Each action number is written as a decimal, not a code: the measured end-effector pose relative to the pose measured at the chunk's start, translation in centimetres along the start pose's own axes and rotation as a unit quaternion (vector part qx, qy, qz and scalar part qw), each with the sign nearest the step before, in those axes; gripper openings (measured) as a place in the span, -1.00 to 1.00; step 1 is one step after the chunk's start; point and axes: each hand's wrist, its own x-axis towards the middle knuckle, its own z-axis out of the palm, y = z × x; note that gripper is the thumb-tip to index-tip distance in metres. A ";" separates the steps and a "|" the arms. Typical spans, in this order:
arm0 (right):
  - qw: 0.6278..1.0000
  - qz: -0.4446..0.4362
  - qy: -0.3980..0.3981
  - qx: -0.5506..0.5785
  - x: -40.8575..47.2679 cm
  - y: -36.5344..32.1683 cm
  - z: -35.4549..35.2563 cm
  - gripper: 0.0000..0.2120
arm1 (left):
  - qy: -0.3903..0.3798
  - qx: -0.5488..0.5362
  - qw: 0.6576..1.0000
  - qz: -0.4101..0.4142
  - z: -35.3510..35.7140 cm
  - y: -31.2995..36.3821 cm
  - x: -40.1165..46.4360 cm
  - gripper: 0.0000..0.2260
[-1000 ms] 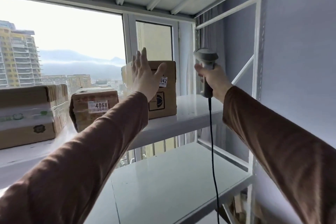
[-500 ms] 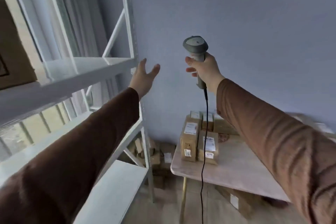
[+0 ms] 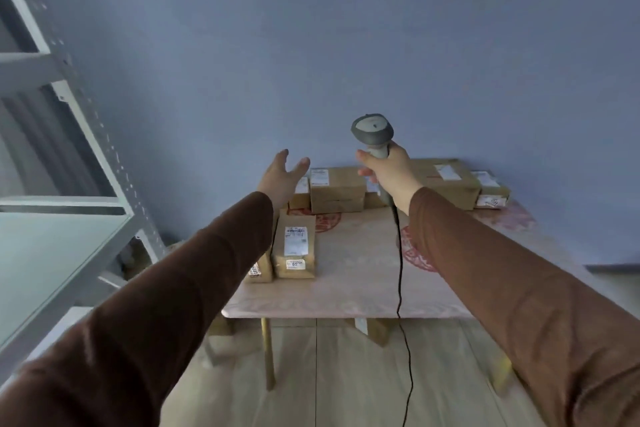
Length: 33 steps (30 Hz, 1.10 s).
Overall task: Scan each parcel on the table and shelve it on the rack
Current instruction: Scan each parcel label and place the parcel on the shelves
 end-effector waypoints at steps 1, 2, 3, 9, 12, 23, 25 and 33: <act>1.000 0.014 -0.007 -0.001 0.9 1.8 -0.5 -0.86 | 0.000 0.007 1.000 -0.016 1.6 -0.8 1.0 -0.32; 1.000 0.027 -0.015 -0.002 1.8 3.5 -1.0 -0.86 | 0.004 0.013 0.999 -0.030 3.1 -1.6 1.9 -0.33; 0.999 0.040 -0.023 -0.002 2.8 5.1 -1.3 -0.85 | 0.010 0.011 0.999 -0.045 4.5 -2.5 2.8 -0.36; 0.988 0.129 -0.084 0.020 7.7 13.8 -0.7 -0.83 | 0.003 0.006 0.988 -0.151 9.2 -7.9 6.0 -0.42; 0.978 0.179 -0.105 0.032 9.1 17.5 1.1 -0.83 | 0.017 0.015 0.979 -0.200 10.2 -11.2 6.6 -0.41; 0.950 0.294 -0.072 0.073 10.9 27.6 9.8 -0.73 | 0.030 0.051 0.957 -0.286 11.7 -21.4 10.9 -0.38; 0.949 0.305 -0.055 0.060 11.0 29.1 11.2 -0.65 | 0.021 0.048 0.953 -0.299 12.0 -22.9 11.7 -0.37; 0.935 0.350 -0.046 0.030 11.1 33.0 14.2 -0.69 | 0.034 0.078 0.935 -0.344 13.7 -26.1 14.0 -0.35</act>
